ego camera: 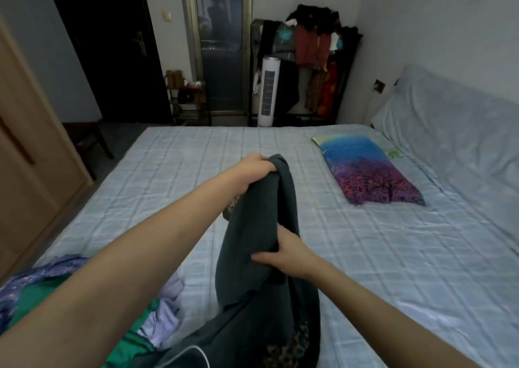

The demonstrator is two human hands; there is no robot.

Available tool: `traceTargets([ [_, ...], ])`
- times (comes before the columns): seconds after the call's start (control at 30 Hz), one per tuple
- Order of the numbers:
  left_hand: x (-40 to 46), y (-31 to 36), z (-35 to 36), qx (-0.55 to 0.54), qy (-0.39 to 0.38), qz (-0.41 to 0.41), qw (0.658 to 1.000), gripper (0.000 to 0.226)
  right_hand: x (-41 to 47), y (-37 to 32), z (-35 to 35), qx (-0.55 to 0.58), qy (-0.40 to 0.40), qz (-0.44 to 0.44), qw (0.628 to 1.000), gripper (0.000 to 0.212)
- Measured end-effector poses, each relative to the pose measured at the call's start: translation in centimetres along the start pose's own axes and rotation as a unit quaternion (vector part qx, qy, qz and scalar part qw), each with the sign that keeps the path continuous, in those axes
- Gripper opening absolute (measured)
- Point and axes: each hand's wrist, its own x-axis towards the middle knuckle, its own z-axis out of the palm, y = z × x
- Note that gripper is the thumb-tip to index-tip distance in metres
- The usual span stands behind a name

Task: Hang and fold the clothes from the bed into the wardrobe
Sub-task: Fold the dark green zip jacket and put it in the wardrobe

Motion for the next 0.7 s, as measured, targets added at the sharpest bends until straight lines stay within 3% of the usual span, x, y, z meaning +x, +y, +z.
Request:
traceTargets([
  [0.07,-0.1,-0.1,-0.8,-0.085,-0.002,-0.021,0.996,0.041,1.0,-0.6,-1.2,0.029,0.090,0.000,0.996,0.014],
  [0.13,-0.4,-0.8,-2.2,-0.100,0.010,-0.033,0.994,0.081,2.0,-0.9,-3.0,0.040,0.133,0.024,0.990,0.018],
  [0.17,-0.7,-1.2,-2.8,-0.039,0.036,-0.025,0.998,0.090,2.6,-0.7,-3.8,0.050,0.155,0.036,0.986,0.021],
  [0.23,-1.8,-2.3,-3.3,0.065,0.121,0.046,0.989,0.074,3.6,-1.2,-5.0,0.101,0.202,0.060,0.972,0.027],
  [0.3,-3.3,-3.5,-2.6,0.062,0.185,0.147,0.970,0.035,4.8,-2.3,-6.0,0.204,0.233,0.091,0.946,0.034],
  [0.37,-4.4,-5.5,-1.2,0.035,0.157,0.197,0.967,0.026,5.5,-3.8,-7.0,0.315,0.233,0.104,0.914,0.028],
  [0.5,-5.8,-9.2,1.9,0.034,-0.073,0.116,0.990,0.059,5.6,-6.3,-7.9,0.381,0.212,0.084,0.896,0.015],
  [0.53,-5.4,-9.9,2.4,0.050,-0.073,0.106,0.990,0.050,5.6,-6.7,-8.0,0.385,0.210,0.081,0.895,0.013],
  [0.6,-4.2,-10.5,2.4,0.044,0.011,0.076,0.996,0.025,5.6,-7.4,-8.4,0.396,0.194,0.069,0.895,0.015],
  [0.7,-3.1,-9.1,0.8,-0.033,0.074,-0.017,0.997,0.028,4.9,-7.3,-9.2,0.401,0.112,0.027,0.909,0.023],
])
